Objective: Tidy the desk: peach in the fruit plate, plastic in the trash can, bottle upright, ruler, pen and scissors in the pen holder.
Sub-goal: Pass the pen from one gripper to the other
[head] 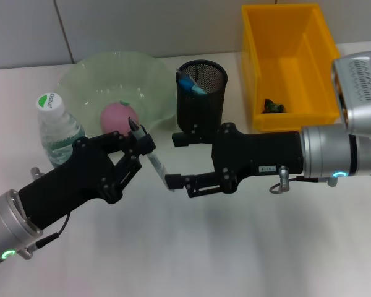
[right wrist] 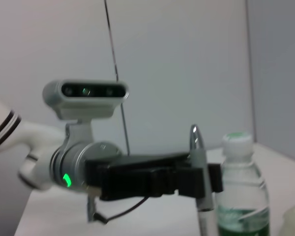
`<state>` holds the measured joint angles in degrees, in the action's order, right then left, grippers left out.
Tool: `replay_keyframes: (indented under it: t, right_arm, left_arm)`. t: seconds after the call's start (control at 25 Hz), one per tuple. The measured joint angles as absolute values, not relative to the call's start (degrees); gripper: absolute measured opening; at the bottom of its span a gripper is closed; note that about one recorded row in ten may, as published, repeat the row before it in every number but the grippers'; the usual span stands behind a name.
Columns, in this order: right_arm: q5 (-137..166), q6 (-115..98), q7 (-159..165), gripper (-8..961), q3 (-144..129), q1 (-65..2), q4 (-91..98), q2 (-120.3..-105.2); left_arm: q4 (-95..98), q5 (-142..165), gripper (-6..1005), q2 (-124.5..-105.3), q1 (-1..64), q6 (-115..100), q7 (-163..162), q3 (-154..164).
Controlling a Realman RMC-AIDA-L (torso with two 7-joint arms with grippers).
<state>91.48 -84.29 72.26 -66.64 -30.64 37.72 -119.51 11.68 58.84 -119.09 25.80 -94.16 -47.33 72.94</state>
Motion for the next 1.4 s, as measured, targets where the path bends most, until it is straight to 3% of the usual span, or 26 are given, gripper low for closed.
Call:
replay_keyframes:
  t: [0.28,0.68,0.96,1.4]
  right_arm:
    - [85.69,-86.31,68.47,823,-66.66,-27.09,35.50,-119.30]
    - [75.48,-90.74,49.99,818,-66.25,-22.83,22.04,-119.44]
    - [67.85,-93.06,32.59,818,-66.26,-23.11,9.88,-119.54]
    - [67.74,-93.01,26.79,819,-65.87,-25.85,6.29,-119.90]
  left_arm:
    - [11.31,57.21,144,-119.15,24.81,-95.65,-48.53,72.94]
    - [5.64,50.59,144,-119.18,24.45,-100.20,-51.33,73.09]
    - [1.87,44.78,145,-119.18,25.10,-101.03,-56.19,72.97]
    - [0.56,43.57,145,-119.18,25.62,-101.83,-69.36,70.38]
